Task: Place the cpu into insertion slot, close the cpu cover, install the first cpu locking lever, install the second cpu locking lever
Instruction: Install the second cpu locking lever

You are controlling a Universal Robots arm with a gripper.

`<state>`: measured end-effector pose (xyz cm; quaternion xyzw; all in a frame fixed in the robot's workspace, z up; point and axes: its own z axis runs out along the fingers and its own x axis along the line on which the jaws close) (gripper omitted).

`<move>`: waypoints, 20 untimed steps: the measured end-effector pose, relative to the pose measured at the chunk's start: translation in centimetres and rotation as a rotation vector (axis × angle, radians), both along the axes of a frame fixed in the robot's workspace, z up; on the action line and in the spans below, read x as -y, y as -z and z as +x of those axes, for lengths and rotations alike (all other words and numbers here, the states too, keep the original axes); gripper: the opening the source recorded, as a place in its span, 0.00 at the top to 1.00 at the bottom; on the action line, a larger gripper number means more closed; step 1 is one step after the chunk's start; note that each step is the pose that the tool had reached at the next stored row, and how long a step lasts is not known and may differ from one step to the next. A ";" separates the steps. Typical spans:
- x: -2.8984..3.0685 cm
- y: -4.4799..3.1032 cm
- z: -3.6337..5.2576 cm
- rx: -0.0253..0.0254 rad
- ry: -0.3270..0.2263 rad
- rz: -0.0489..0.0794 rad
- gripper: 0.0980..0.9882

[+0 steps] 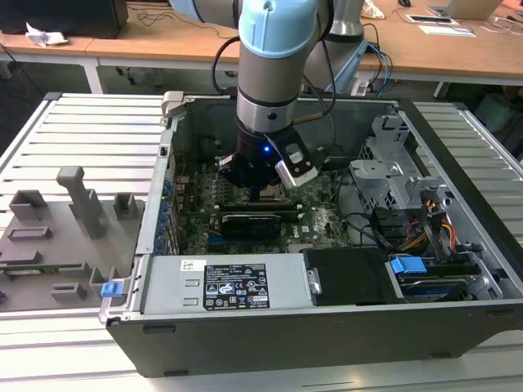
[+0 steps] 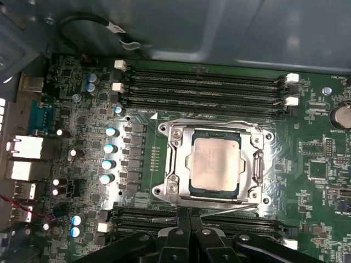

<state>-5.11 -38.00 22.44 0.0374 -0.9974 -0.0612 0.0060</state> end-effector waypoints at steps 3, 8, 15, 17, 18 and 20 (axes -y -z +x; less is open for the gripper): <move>0.01 0.11 -0.32 0.0002 0.000 0.006 0.99; 0.01 0.29 -0.62 0.0000 0.000 0.010 0.99; 0.01 0.38 -0.67 0.0001 0.000 0.011 0.99; 0.01 0.57 -0.84 0.0001 0.000 0.014 0.99; 0.01 0.71 -0.91 0.0000 0.000 0.014 0.99; 0.01 0.99 -0.99 0.0000 0.000 0.015 0.99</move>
